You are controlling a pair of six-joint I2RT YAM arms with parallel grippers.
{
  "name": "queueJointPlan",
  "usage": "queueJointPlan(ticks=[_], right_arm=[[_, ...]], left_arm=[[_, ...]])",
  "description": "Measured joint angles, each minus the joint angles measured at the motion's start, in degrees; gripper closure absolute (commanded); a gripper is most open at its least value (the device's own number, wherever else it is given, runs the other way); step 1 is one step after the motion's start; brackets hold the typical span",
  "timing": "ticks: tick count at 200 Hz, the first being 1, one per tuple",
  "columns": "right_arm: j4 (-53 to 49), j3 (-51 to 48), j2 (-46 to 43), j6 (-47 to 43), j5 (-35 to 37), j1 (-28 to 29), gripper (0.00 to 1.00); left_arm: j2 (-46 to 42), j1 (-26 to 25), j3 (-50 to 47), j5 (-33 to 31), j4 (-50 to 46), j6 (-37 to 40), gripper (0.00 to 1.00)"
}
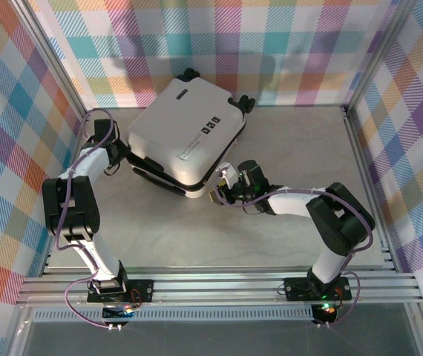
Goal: Pack the luggage
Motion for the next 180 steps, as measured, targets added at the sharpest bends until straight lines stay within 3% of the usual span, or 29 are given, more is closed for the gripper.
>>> queueJointPlan(ticks=[58,111,156,180], right_arm=[[1.57,0.00,-0.02,0.13,3.50,3.54,0.58],[1.84,3.21,2.14,1.38,10.23,6.82,0.63],[0.13,5.05,3.69,1.46,13.33,7.13,0.89],[-0.15,5.07,3.76,0.72,13.62,7.13,0.95]], left_arm=[[-0.22,0.00,-0.44,0.02,0.63,-0.02,0.47],[-0.22,0.00,-0.44,0.02,0.63,0.00,0.46],[-0.22,0.00,-0.44,0.02,0.85,0.02,0.47],[-0.22,0.00,-0.44,0.00,1.03,0.04,0.46]])
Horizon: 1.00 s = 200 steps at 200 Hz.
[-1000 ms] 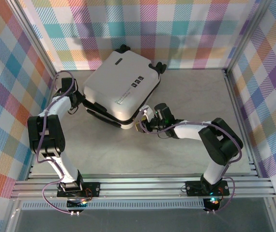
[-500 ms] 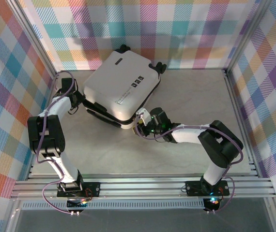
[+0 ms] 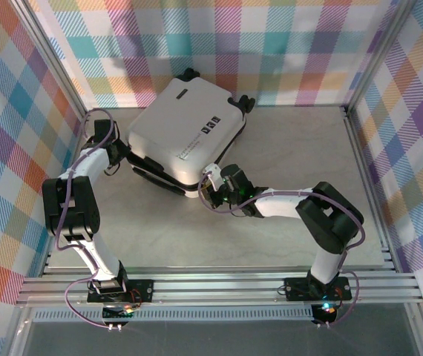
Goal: Pack the luggage
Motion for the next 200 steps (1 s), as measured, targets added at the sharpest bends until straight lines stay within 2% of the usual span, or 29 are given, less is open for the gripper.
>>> queueJointPlan(ticks=[21,57,63,81,104,160,200], right_arm=[[0.00,0.00,0.00,-1.20,-0.26,-0.02,1.00],[-0.07,-0.17,-0.17,-2.89,-2.99,-1.09,1.00],[-0.04,-0.35,-0.28,-2.95,-3.91,-1.57,0.98],[-0.07,-0.81,-0.79,-2.91,-7.28,-3.15,0.82],[-0.39,-2.14,-2.78,-2.80,-7.17,-4.74,0.67],[-0.37,-4.24,-6.05,-1.01,-5.73,-6.08,0.55],[-0.33,-4.87,-6.80,-0.68,-5.75,-5.46,0.53]], left_arm=[[0.00,0.00,-0.02,-0.15,0.00,0.07,0.46],[0.00,0.39,-0.02,-0.02,-0.02,0.09,0.46],[0.00,0.50,-0.02,0.04,-0.02,0.09,0.46],[0.00,0.74,-0.02,0.17,-0.07,0.20,0.46],[0.00,0.81,-0.02,0.26,-0.22,0.24,0.46],[-0.02,1.07,-0.04,0.52,-0.24,0.46,0.46],[-0.04,1.14,-0.33,0.72,0.07,0.44,0.46]])
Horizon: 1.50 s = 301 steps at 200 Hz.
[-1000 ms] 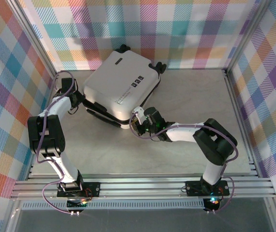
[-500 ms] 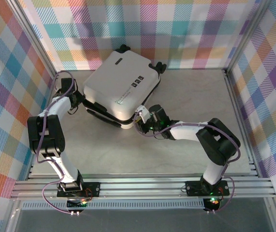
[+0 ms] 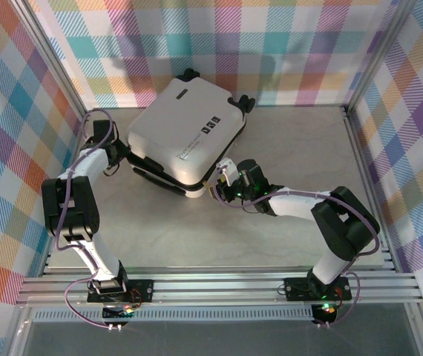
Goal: Pack the luggage
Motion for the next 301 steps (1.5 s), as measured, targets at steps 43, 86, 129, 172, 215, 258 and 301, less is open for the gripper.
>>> queueJointPlan(ticks=[43,86,129,172,215,258,301], right_arm=[[0.02,-0.28,-0.33,0.31,4.55,4.87,0.53],[2.58,-0.09,2.64,2.82,16.11,10.82,0.53],[2.36,3.69,7.98,3.96,27.39,12.76,0.65],[0.15,5.22,8.33,2.47,28.63,13.92,0.88],[-1.25,5.16,7.87,0.31,26.86,11.21,0.94],[-1.53,0.92,1.14,-0.20,7.89,2.64,0.95],[-2.75,0.68,-2.38,-3.34,-3.85,-1.16,0.97]], left_arm=[[-0.09,0.11,-0.35,0.37,0.44,0.00,0.46],[-0.07,0.31,-0.35,0.83,0.52,0.02,0.46],[-0.09,0.31,-0.35,0.85,0.50,0.04,0.46],[-0.09,0.31,-0.35,0.79,0.48,0.24,0.46],[-0.68,0.39,-0.83,0.39,0.35,0.24,0.45],[-1.97,1.25,-2.03,0.17,-0.13,0.46,0.44],[-1.88,1.49,-2.64,0.24,0.15,0.42,0.45]])
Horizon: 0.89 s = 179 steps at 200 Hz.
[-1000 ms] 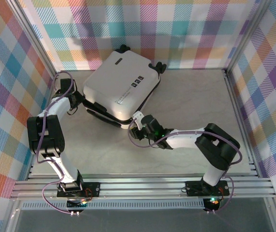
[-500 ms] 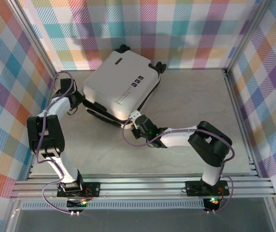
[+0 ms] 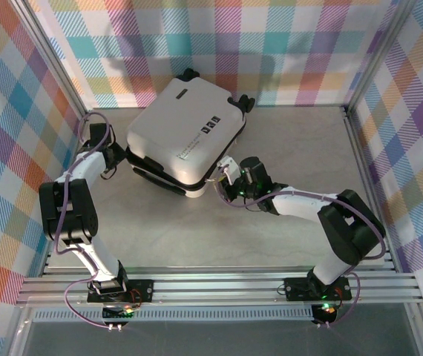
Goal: Pack the luggage
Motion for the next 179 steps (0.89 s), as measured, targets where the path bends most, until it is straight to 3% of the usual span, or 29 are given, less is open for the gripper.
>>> queueJointPlan(ticks=[41,70,109,179], right_arm=[[-3.41,0.76,-0.04,-2.12,-5.60,0.07,0.95],[-3.85,0.87,-0.04,-3.39,-5.77,0.07,0.80],[-7.58,1.73,-0.48,-6.34,-4.04,0.07,0.70],[-10.80,4.46,-0.48,-7.23,-2.62,-0.22,0.65]], left_arm=[[0.07,0.00,-1.20,0.26,1.84,-0.46,0.45],[0.07,0.11,-1.53,0.39,2.51,-0.50,0.45],[0.00,0.11,-1.73,0.39,2.80,-0.44,0.45],[-0.22,0.11,-1.75,0.42,2.73,-0.39,0.45]])
